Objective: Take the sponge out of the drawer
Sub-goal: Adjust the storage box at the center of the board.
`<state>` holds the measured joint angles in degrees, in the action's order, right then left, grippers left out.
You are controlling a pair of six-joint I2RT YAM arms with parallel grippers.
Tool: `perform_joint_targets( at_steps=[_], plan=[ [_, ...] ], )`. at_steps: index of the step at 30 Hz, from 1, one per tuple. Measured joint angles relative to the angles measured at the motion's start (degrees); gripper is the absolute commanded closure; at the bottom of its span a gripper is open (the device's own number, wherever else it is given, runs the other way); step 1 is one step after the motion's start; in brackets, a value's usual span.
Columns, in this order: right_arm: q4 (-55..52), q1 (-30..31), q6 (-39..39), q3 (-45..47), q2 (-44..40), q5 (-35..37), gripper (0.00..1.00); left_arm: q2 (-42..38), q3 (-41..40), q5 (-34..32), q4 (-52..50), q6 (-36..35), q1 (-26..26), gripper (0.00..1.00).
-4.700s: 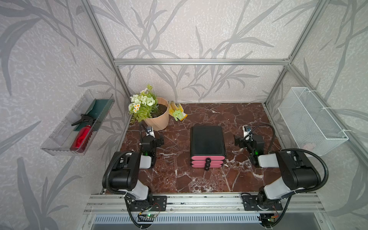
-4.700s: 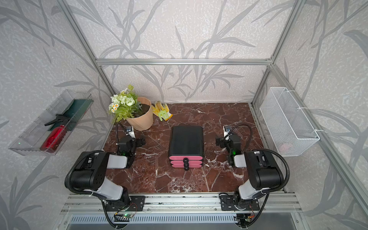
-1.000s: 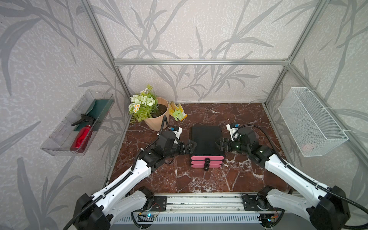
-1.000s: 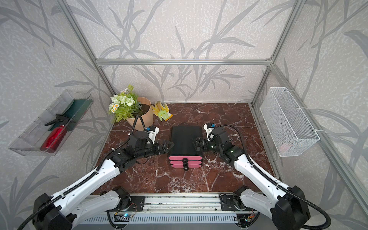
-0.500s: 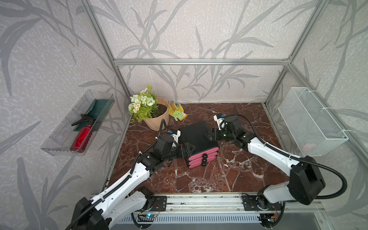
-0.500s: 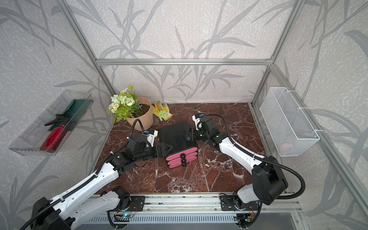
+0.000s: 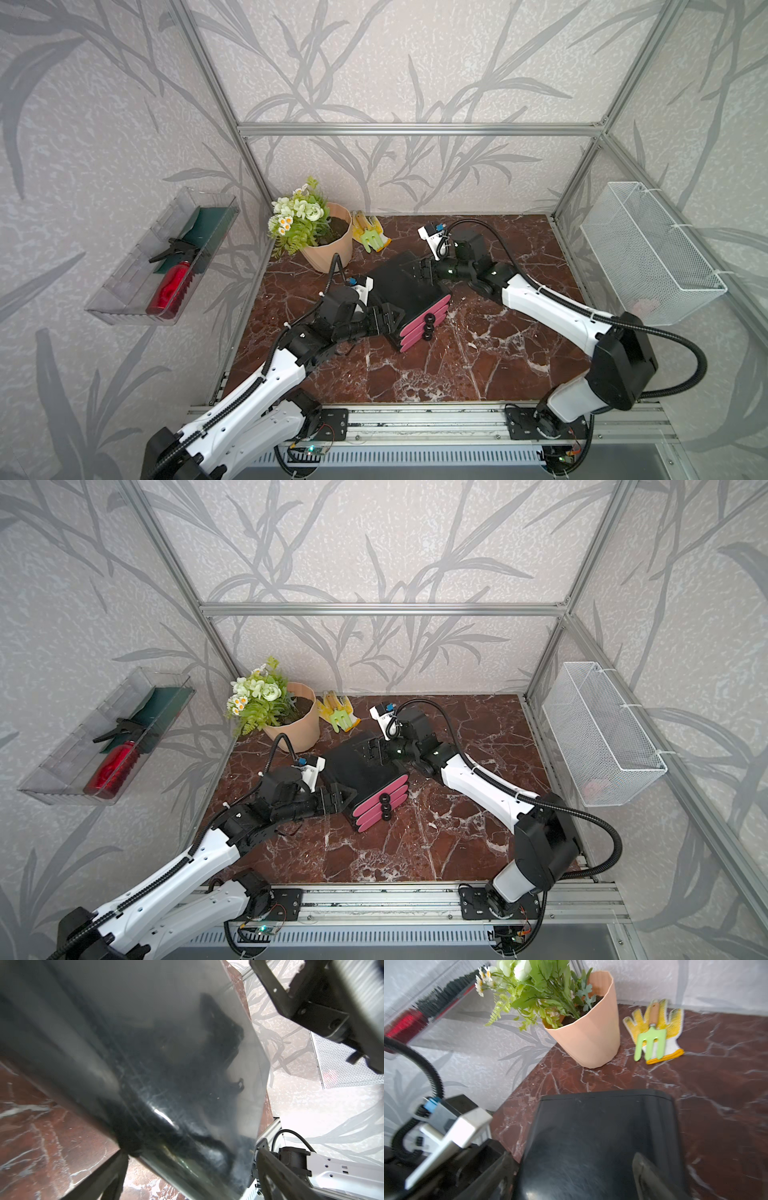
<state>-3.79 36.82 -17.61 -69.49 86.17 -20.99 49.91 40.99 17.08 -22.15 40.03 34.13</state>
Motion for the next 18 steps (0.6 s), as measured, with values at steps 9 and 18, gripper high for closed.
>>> perform_joint_targets(
  at_steps=[9,18],
  plan=[
    [-8.2,-4.07,2.86,5.73,-20.74,15.1,0.05,2.38,17.77,-15.45,-13.64,-14.29,-0.11,0.01],
    [-19.67,-4.15,-2.54,19.74,-33.07,20.13,0.04,13.07,20.24,-15.63,-11.13,-21.07,-8.48,0.01]
  ],
)
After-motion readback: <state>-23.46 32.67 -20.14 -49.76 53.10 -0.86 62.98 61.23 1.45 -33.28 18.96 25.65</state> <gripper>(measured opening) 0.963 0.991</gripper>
